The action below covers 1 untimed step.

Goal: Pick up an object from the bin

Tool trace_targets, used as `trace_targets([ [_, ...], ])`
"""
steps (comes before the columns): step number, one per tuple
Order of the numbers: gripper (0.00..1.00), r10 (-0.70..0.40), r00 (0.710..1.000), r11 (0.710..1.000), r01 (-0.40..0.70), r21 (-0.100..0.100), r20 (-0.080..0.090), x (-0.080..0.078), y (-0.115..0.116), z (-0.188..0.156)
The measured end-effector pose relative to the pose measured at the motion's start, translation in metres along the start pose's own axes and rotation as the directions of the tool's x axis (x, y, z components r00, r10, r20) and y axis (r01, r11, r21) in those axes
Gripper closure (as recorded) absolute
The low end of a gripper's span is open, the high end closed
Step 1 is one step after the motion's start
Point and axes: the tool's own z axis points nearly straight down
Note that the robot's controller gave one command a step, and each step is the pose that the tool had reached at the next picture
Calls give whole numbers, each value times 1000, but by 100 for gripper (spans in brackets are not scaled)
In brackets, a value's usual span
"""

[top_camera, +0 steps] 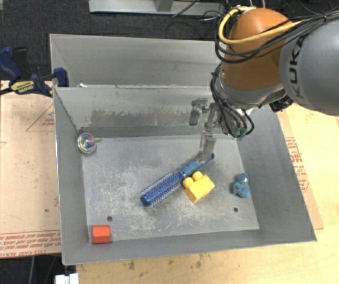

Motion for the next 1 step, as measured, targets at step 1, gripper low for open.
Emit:
trace_targets([
  [1,0,-140,990,990,140,-1,3,33,-40,140],
])
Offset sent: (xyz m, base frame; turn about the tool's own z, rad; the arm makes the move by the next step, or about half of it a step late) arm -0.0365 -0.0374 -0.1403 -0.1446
